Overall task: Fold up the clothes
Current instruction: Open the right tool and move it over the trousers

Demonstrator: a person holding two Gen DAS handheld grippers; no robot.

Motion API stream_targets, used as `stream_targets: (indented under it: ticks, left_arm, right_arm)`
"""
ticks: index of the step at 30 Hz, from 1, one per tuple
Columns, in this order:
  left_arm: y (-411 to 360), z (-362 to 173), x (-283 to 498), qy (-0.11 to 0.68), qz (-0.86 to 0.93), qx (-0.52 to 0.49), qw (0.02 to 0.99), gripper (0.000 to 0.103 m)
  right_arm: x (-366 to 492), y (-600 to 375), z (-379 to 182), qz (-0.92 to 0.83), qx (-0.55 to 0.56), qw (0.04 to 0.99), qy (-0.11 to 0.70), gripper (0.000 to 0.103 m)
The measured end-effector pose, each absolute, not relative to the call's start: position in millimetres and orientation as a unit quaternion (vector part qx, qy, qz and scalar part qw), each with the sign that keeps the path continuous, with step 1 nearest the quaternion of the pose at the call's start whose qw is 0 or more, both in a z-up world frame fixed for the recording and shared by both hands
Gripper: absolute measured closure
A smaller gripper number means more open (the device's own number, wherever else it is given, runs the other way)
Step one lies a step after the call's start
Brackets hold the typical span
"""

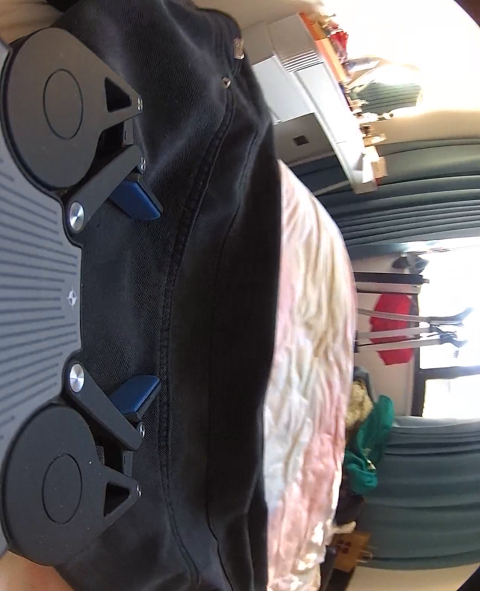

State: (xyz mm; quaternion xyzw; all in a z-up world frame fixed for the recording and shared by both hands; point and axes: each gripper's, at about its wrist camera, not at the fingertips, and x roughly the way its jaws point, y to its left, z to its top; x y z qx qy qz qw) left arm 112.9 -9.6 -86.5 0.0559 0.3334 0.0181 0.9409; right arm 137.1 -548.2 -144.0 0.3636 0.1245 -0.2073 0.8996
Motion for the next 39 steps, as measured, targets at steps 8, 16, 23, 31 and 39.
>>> stream_targets:
  ticks: [8, 16, 23, 31, 39]
  left_arm:
    - [3.5, -86.2, 118.7, 0.356, 0.000, 0.028, 0.934, 0.009]
    - [34.6, -62.4, 107.9, 0.349, -0.019, -0.054, 0.936, 0.009]
    - [88.2, -29.0, 85.2, 0.294, 0.000, -0.131, 0.947, 0.009]
    - [121.8, -13.5, 70.6, 0.268, 0.000, -0.212, 0.940, 0.009]
    - [109.3, -12.5, 75.9, 0.260, -0.018, -0.198, 0.945, 0.009]
  right_arm:
    - [152.8, -500.4, -86.0, -0.185, 0.228, 0.951, 0.100, 0.089]
    - [158.5, -340.5, -27.6, -0.035, 0.005, 0.997, 0.067, 0.089]
    - [147.6, -191.3, -92.3, 0.134, -0.127, 0.969, 0.166, 0.088]
    - [130.0, -166.9, -129.1, 0.171, -0.109, 0.958, 0.202, 0.088]
    - [129.4, -145.9, -131.6, 0.183, -0.096, 0.954, 0.218, 0.084]
